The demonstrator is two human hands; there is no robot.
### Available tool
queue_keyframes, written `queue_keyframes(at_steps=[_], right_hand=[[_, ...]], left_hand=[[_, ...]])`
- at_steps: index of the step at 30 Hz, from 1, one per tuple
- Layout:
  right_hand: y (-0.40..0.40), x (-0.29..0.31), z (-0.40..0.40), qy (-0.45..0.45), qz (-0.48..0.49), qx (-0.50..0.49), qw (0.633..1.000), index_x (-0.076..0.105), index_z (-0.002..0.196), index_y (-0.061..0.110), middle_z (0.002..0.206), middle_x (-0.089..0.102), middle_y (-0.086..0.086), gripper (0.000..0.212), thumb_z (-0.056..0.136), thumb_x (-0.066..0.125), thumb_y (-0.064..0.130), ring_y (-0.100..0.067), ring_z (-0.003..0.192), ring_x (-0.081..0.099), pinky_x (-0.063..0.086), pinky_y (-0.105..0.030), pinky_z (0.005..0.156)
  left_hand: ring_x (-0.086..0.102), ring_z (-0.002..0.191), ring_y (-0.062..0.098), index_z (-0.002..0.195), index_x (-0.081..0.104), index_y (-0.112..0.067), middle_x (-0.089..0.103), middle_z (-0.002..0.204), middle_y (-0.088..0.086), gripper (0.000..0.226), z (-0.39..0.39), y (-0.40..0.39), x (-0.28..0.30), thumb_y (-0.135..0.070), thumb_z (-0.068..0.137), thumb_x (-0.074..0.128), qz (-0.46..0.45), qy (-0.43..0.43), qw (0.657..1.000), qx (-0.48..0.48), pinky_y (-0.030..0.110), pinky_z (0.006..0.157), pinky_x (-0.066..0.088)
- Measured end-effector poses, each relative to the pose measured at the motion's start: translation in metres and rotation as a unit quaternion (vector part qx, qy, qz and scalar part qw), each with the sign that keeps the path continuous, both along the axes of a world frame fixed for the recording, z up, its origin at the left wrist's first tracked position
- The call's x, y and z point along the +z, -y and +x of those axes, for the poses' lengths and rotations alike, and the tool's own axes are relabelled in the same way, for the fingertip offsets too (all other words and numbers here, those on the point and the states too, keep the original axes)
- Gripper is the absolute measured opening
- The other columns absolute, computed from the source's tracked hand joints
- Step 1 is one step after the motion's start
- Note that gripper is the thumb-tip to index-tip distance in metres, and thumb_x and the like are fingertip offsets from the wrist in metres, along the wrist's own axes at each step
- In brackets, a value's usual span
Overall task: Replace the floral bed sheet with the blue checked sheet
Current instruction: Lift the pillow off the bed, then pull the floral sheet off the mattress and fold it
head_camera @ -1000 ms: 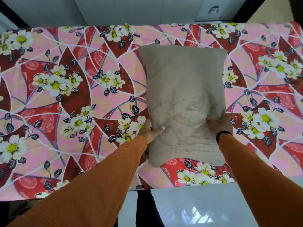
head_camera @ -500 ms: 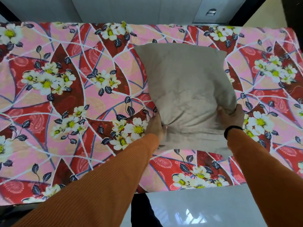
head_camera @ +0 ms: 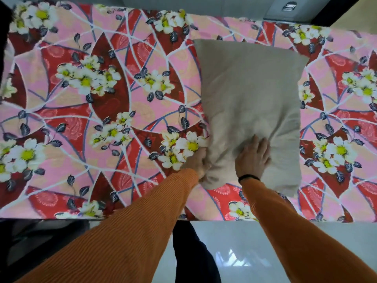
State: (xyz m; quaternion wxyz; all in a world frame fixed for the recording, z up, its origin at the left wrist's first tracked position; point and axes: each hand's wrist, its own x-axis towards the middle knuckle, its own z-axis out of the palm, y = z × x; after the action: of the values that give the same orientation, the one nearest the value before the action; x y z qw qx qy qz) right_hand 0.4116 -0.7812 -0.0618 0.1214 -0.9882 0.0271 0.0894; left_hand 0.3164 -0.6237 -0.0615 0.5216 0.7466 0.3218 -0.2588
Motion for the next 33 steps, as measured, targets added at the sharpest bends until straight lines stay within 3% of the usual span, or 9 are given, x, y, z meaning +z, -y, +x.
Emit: queue_keyframes(at_steps=[3,6,9,16,19,22,24,29,33], right_hand=[[-0.031,-0.001,-0.038,-0.018,-0.002,0.023,1.000,0.035,0.154,0.018,0.165,0.020,-0.018,0.066,0.092,0.055,0.027,-0.036,0.153,0.018,0.024,-0.055,0.118],[-0.080,-0.002,-0.088,-0.084,-0.007,0.081,0.993,0.032,0.154,0.023,0.167,0.009,-0.018,0.074,0.088,0.063,0.027,-0.037,0.155,0.008,0.019,-0.053,0.122],[-0.136,-0.007,-0.146,-0.141,-0.005,0.165,0.976,0.027,0.157,0.022,0.168,0.004,-0.014,0.075,0.092,0.064,0.027,-0.038,0.154,0.008,0.025,-0.053,0.120],[-0.298,-0.038,-0.306,-0.219,0.001,0.272,0.937,0.033,0.150,0.016,0.161,0.020,-0.019,0.064,0.091,0.058,0.020,-0.040,0.145,0.022,0.029,-0.051,0.117],[-0.372,-0.044,-0.376,-0.234,-0.009,0.299,0.925,0.036,0.147,0.020,0.161,0.021,-0.020,0.062,0.089,0.059,0.025,-0.042,0.149,0.016,0.023,-0.052,0.119],[-0.436,-0.039,-0.431,-0.262,-0.017,0.279,0.924,0.035,0.148,0.025,0.166,0.005,-0.018,0.063,0.091,0.063,0.025,-0.047,0.150,0.007,0.022,-0.053,0.119],[-0.467,-0.038,-0.458,-0.272,-0.015,0.285,0.919,0.036,0.148,0.027,0.167,0.001,-0.017,0.059,0.094,0.060,0.028,-0.047,0.150,0.004,0.023,-0.055,0.118],[-0.514,-0.040,-0.495,-0.212,-0.029,0.417,0.883,0.052,0.136,0.017,0.151,0.030,-0.017,0.052,0.090,0.066,0.032,-0.043,0.135,0.029,0.038,-0.050,0.110],[-0.530,-0.040,-0.495,-0.201,-0.049,0.452,0.868,0.051,0.136,0.014,0.139,0.038,-0.015,0.052,0.090,0.069,0.031,-0.038,0.127,0.036,0.043,-0.048,0.103]], left_hand=[[0.068,0.100,0.023,0.124,0.063,-0.027,0.072,0.110,0.000,0.032,-0.032,-0.014,0.001,-0.019,0.094,0.063,0.031,0.026,0.999,0.020,0.029,0.088,0.055],[0.069,0.091,0.025,0.122,0.065,-0.025,0.074,0.103,0.006,0.025,-0.085,-0.051,-0.006,-0.021,0.098,0.061,0.031,0.036,0.998,0.043,0.031,0.079,0.057],[0.066,0.083,0.022,0.122,0.065,-0.025,0.071,0.094,0.004,0.024,-0.145,-0.099,-0.016,-0.020,0.098,0.060,0.028,0.035,0.997,0.070,0.030,0.076,0.056],[0.068,0.095,0.025,0.118,0.070,-0.018,0.074,0.106,0.008,0.025,-0.336,-0.262,-0.027,-0.016,0.094,0.063,0.090,0.013,0.982,0.166,0.031,0.086,0.054],[0.067,0.102,0.025,0.118,0.070,-0.016,0.073,0.111,0.006,0.026,-0.428,-0.336,-0.026,-0.025,0.094,0.067,0.132,-0.028,0.968,0.210,0.031,0.088,0.051],[0.064,0.108,0.029,0.126,0.065,-0.013,0.068,0.119,0.010,0.032,-0.499,-0.390,-0.030,-0.019,0.095,0.063,0.149,-0.072,0.948,0.271,0.026,0.080,0.044],[0.061,0.114,0.034,0.135,0.056,-0.014,0.064,0.125,0.015,0.042,-0.531,-0.414,-0.042,-0.023,0.094,0.064,0.161,-0.100,0.932,0.310,0.032,0.090,0.045],[0.052,0.126,0.042,0.150,0.038,-0.007,0.054,0.139,0.026,0.056,-0.567,-0.456,-0.074,-0.020,0.099,0.056,0.133,-0.109,0.888,0.426,0.047,0.102,0.042],[0.049,0.133,0.041,0.156,0.033,-0.018,0.049,0.148,0.019,0.051,-0.579,-0.484,-0.091,-0.024,0.106,0.045,0.095,-0.133,0.870,0.466,0.048,0.109,0.039]])
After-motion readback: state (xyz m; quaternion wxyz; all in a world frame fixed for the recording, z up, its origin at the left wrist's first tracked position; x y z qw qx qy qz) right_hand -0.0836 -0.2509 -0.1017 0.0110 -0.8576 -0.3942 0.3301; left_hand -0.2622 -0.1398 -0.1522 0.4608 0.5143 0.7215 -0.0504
